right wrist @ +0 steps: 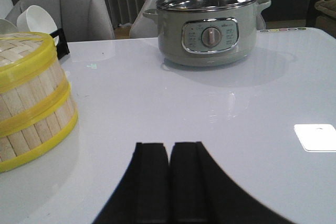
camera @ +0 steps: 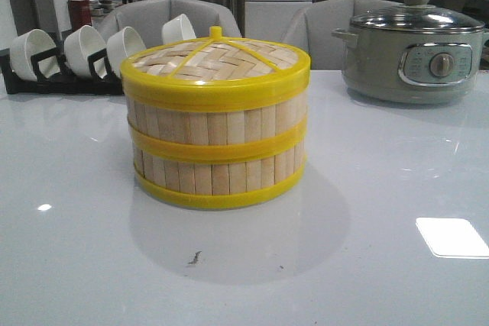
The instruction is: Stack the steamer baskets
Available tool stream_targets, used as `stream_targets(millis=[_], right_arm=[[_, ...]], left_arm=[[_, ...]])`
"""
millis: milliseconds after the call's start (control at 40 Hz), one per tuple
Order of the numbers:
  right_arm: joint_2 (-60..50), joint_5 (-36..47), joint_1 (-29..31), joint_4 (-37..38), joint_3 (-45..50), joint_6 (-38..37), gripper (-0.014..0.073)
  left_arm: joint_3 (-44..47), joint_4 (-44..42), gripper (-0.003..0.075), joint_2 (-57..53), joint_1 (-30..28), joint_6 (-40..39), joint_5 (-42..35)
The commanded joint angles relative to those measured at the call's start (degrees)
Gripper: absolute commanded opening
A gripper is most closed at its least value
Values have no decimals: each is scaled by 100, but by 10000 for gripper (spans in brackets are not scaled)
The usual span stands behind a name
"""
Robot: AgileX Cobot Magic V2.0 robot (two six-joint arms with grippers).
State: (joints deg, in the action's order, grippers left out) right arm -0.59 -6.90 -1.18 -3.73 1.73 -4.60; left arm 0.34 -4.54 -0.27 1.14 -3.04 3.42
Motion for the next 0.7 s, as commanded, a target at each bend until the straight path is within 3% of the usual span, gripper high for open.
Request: stream_targets(millis=[0, 175, 674], right_arm=[[-119, 520, -7, 429, -82, -323, 52], [-119, 572, -7, 733, -82, -640, 52], [-119, 860, -7, 687, -82, -322, 52]], left_arm=[[7, 47, 85, -99, 0, 0, -518], [7, 47, 85, -99, 0, 0, -518], [7, 47, 85, -99, 0, 0, -518]])
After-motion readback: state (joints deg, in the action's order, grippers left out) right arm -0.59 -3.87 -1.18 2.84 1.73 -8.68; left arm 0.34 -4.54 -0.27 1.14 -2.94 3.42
